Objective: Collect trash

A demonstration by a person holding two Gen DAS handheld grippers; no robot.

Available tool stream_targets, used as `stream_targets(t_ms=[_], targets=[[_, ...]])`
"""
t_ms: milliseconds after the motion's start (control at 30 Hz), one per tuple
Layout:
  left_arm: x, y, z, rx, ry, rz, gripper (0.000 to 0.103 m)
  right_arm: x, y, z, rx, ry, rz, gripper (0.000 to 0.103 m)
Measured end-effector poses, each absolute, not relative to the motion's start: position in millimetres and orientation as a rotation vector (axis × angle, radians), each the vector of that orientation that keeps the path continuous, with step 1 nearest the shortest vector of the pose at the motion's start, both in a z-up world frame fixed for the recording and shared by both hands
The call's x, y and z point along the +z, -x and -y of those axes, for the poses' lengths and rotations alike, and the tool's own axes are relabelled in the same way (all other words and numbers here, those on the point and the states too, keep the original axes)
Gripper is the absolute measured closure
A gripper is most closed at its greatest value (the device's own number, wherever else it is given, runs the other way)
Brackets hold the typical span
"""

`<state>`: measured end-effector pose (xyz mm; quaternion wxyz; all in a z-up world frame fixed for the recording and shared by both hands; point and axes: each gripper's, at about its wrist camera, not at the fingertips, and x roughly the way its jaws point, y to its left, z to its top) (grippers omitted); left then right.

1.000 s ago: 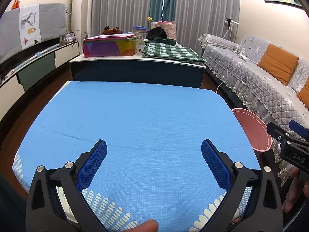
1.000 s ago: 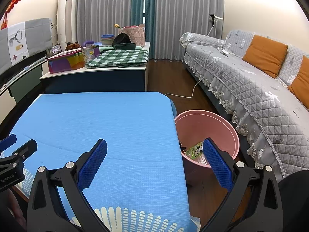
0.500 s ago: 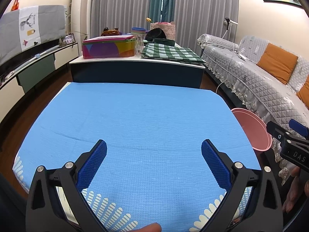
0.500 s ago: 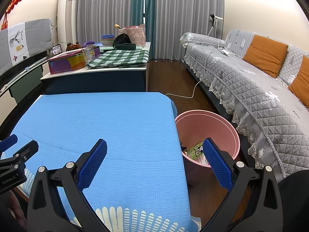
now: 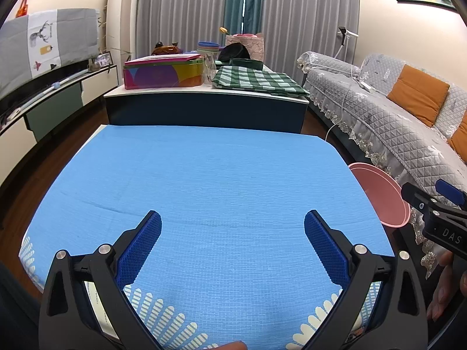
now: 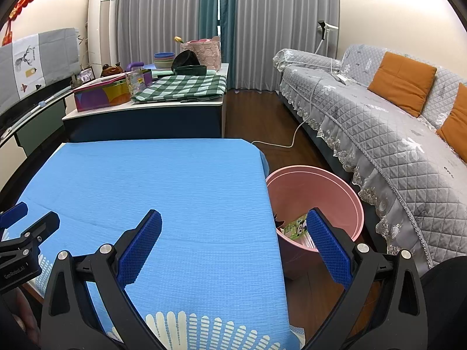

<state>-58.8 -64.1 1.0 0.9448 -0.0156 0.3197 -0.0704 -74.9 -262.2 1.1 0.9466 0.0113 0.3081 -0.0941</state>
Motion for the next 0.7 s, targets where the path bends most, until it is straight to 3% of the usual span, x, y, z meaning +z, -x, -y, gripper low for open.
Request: stream_targets(t_ms=[700], targets=[[0.8,60.0,63.5,-0.158,0.024,-0.648,0.008,1.4,74.7,260.8,-0.19,-0.026,-0.627,0.005]])
